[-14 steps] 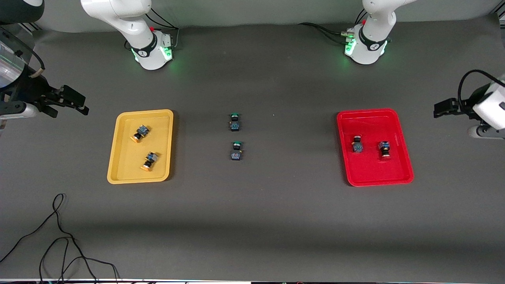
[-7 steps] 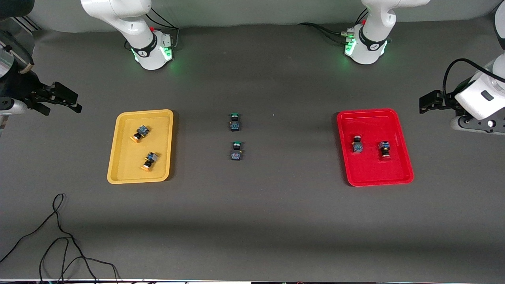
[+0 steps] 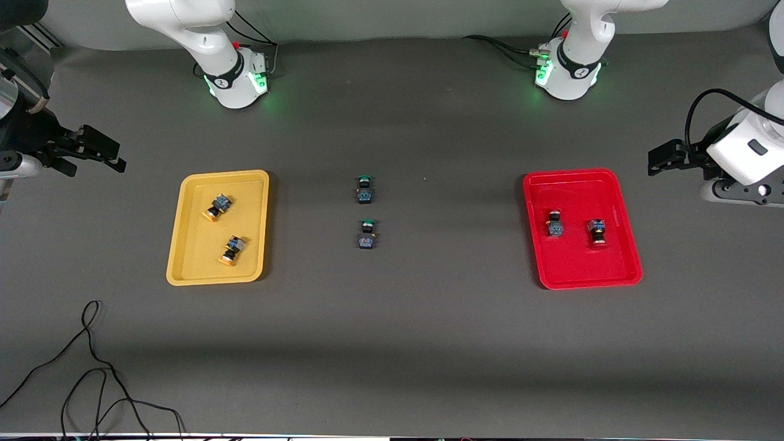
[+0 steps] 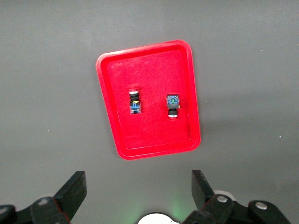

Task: Place red and yellow buttons in trays

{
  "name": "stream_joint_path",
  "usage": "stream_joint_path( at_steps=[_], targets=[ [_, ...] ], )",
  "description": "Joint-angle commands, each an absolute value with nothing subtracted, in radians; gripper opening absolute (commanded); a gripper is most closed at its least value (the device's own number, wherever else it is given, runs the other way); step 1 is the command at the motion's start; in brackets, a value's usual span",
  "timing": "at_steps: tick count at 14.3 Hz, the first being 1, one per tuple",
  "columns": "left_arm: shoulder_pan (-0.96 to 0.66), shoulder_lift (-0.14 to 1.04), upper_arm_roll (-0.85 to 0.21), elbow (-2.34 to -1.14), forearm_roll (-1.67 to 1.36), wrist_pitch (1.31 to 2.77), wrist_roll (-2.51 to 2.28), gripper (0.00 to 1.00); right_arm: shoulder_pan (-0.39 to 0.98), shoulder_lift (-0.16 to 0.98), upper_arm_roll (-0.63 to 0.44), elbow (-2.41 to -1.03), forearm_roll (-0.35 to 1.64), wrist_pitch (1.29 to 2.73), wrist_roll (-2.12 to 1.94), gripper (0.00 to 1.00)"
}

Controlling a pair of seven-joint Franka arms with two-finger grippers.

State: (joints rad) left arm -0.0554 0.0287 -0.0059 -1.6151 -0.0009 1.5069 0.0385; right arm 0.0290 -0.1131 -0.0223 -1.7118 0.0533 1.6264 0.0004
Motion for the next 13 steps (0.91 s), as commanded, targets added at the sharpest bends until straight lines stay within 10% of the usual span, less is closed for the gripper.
stream_joint_path(
  at_steps=[1, 13],
  targets=[
    [-0.075, 0.012, 0.012, -1.615, -0.009, 1.496, 0.018, 1.00, 0.020, -0.094, -0.015, -1.667, 0.040, 1.603, -0.023, 1.00],
    [-0.074, -0.011, 0.012, -1.617, -0.008, 1.477, 0.040, 1.00, 0.017, -0.086, -0.017, -1.666, 0.026, 1.595, -0.023, 1.00]
  ],
)
